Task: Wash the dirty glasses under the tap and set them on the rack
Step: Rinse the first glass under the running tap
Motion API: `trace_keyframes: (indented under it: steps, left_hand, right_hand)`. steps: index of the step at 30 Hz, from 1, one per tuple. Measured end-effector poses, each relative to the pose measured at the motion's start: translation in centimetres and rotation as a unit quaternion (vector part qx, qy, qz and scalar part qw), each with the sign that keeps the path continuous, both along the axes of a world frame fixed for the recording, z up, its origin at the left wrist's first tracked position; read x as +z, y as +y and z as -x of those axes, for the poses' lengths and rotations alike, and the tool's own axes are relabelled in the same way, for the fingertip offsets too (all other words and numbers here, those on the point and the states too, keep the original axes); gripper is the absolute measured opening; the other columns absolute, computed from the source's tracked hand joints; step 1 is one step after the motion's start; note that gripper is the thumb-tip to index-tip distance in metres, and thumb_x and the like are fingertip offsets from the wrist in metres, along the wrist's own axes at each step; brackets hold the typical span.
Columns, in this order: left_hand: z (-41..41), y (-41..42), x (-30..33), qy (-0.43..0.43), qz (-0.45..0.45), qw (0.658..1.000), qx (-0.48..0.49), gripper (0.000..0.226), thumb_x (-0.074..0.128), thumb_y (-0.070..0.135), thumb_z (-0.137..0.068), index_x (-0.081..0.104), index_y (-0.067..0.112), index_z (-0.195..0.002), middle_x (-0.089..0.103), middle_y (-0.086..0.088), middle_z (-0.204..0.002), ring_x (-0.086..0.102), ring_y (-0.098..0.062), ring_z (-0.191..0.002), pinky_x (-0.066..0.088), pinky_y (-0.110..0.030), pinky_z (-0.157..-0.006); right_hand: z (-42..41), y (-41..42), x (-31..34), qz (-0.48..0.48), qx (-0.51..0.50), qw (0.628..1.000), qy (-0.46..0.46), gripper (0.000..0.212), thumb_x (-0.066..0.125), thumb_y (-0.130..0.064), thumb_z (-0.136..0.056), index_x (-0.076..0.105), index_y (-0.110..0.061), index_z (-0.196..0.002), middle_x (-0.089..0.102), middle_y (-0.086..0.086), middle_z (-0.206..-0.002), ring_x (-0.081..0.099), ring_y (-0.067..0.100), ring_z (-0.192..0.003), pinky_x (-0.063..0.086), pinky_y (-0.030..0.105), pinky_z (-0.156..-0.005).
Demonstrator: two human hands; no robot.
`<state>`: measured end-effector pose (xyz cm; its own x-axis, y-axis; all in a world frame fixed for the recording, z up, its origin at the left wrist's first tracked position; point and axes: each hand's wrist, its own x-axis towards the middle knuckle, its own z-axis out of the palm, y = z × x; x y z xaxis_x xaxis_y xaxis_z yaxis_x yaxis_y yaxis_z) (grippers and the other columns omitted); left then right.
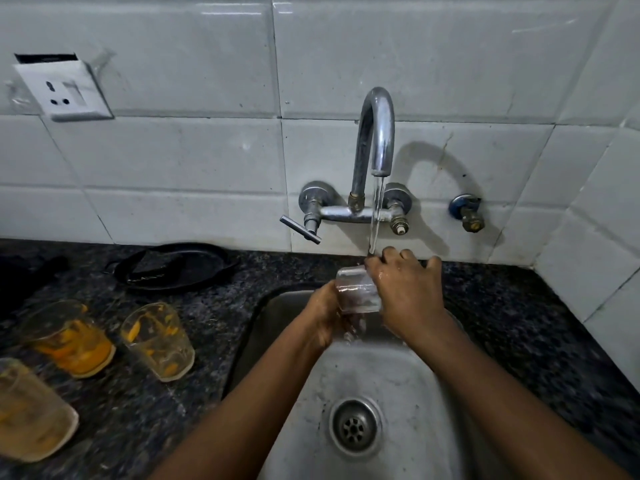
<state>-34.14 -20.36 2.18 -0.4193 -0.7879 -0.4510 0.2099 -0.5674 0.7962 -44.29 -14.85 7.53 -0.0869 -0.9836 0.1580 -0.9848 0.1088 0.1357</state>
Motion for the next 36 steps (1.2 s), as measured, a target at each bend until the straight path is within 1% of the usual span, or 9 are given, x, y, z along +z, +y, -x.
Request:
trace_keyframes:
  steps: [12,16,18,20,22,27,28,32,36]
  left_hand:
    - [2.2,0.8,3.3,-0.086,0.175,0.979,0.056,0.049,0.033,0.044,-0.097,0.066,0.009,-0.097,0.069,-0.009,-0.087,0.064,-0.018,-0.079,0.051,-0.035,-0.077]
    - [3.4,0.1,3.4,-0.112,0.296,0.936,0.152,0.043,0.048,0.042,-0.092,0.058,0.014,-0.061,0.057,-0.007,-0.058,0.052,-0.018,-0.053,0.046,-0.032,-0.055]
    - [2.9,-0.4,3.1,-0.074,0.292,0.941,0.153,0.043,0.051,0.038,-0.091,0.057,0.007,-0.062,0.052,-0.010,-0.056,0.046,-0.019,-0.049,0.041,-0.030,-0.054]
    - [2.4,-0.7,3.1,-0.020,0.264,0.951,0.160,0.043,0.055,0.036,-0.089,0.054,0.009,-0.057,0.047,-0.009,-0.052,0.043,-0.018,-0.047,0.040,-0.030,-0.053]
    - [2.3,-1.0,3.2,-0.005,0.266,0.950,0.165,0.045,0.056,0.035,-0.089,0.045,0.017,-0.049,0.044,0.000,-0.044,0.041,-0.015,-0.040,0.038,-0.024,-0.048]
    - [3.7,-1.4,4.0,-0.337,0.456,0.813,0.136,0.050,0.053,0.035,-0.091,0.041,0.018,-0.045,0.043,0.001,-0.043,0.041,-0.013,-0.042,0.032,-0.025,-0.044]
    - [3.7,-1.6,4.1,-0.338,0.459,0.809,0.141,0.050,0.056,0.034,-0.089,0.041,0.017,-0.045,0.041,0.002,-0.043,0.037,-0.012,-0.041,0.031,-0.025,-0.043]
    - [2.9,-1.6,3.9,-0.072,0.382,0.917,0.089,0.043,0.059,0.025,-0.088,0.044,0.014,-0.049,0.040,0.008,-0.037,0.033,-0.006,-0.034,0.032,-0.016,-0.039]
    - [1.1,-1.3,4.3,-0.158,0.470,0.861,-0.116,0.045,0.046,0.033,-0.095,0.064,-0.004,-0.075,0.063,-0.002,-0.067,0.061,-0.009,-0.059,0.053,-0.025,-0.064]
  right_hand:
    - [-1.0,1.1,-1.7,0.085,-0.065,0.990,0.091,0.071,0.076,-0.025,-0.064,0.044,-0.016,-0.127,0.058,0.013,-0.111,0.057,0.029,-0.099,0.046,0.049,-0.086]
    - [-0.5,1.1,-1.9,0.052,-0.008,0.990,-0.128,0.100,0.076,-0.030,-0.069,0.008,-0.017,-0.142,0.050,0.014,-0.124,0.058,0.032,-0.101,0.050,0.040,-0.076]
    - [1.2,0.9,-1.7,-0.027,0.044,0.915,-0.400,0.112,0.080,-0.022,-0.065,0.003,-0.029,-0.145,0.047,0.007,-0.132,0.057,0.029,-0.109,0.053,0.041,-0.082]
    - [2.6,0.9,-1.3,-0.098,0.062,0.733,-0.670,0.103,0.080,-0.002,-0.063,0.020,-0.029,-0.143,0.053,0.005,-0.129,0.060,0.026,-0.107,0.056,0.044,-0.079]
    - [2.8,0.9,-1.2,-0.117,0.030,0.653,-0.748,0.079,0.074,0.006,-0.067,0.037,-0.018,-0.132,0.062,0.010,-0.113,0.066,0.028,-0.093,0.058,0.044,-0.074]
    - [-0.2,0.1,-2.4,0.047,-0.051,0.952,-0.298,0.086,0.078,-0.022,-0.067,0.024,-0.018,-0.133,0.055,0.009,-0.110,0.061,0.031,-0.097,0.051,0.037,-0.076]
    - [0.1,-0.2,-3.0,0.032,-0.042,0.942,-0.332,0.089,0.080,-0.021,-0.065,0.024,-0.018,-0.134,0.057,0.009,-0.111,0.062,0.030,-0.097,0.052,0.037,-0.077]
    - [2.7,0.2,-2.9,-0.087,-0.024,0.646,-0.758,0.055,0.074,-0.001,-0.068,0.052,-0.007,-0.118,0.071,0.013,-0.100,0.069,0.030,-0.086,0.056,0.041,-0.074]
    - [3.7,-0.4,-2.9,0.014,0.016,0.801,-0.598,0.059,0.080,-0.001,-0.058,0.054,-0.016,-0.109,0.066,0.002,-0.101,0.064,0.023,-0.095,0.055,0.036,-0.080]
